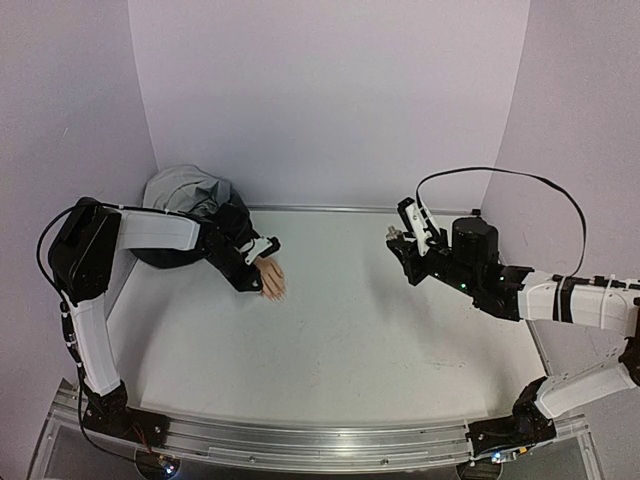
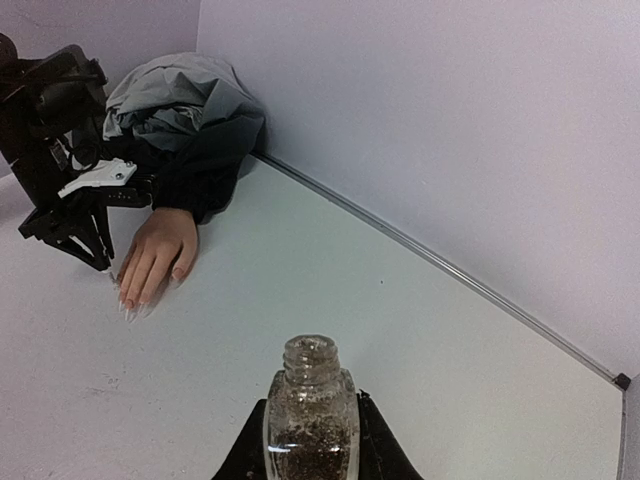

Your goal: Paint the nails

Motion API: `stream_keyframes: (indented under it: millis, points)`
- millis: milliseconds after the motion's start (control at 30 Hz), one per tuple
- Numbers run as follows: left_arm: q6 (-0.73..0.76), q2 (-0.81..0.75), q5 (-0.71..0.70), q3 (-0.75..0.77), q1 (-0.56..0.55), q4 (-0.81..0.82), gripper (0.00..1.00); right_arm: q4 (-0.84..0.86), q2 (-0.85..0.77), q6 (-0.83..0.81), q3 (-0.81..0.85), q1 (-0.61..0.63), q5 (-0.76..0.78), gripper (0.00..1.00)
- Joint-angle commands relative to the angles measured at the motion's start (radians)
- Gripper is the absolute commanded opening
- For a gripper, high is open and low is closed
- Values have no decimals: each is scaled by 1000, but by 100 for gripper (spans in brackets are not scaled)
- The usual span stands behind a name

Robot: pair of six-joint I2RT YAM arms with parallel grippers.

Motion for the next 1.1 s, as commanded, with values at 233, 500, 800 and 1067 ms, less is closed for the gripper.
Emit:
stream_keyframes:
  millis: [233,500,800,1067]
  points:
    - [-6,-9,24,39,-14,9,0,78,-16,11,6,-1,-6,0]
    - [-16,-85,-28,-2,-15,28,0,84,-13,12,2,0,-7,0]
    - [-45,-132,-12,21,-7,-70,0,96,-38,18,-19,-1,-8,0]
    - [-33,-95,-14,32,6,-85,0,109,-9,15,-5,0,-13,0]
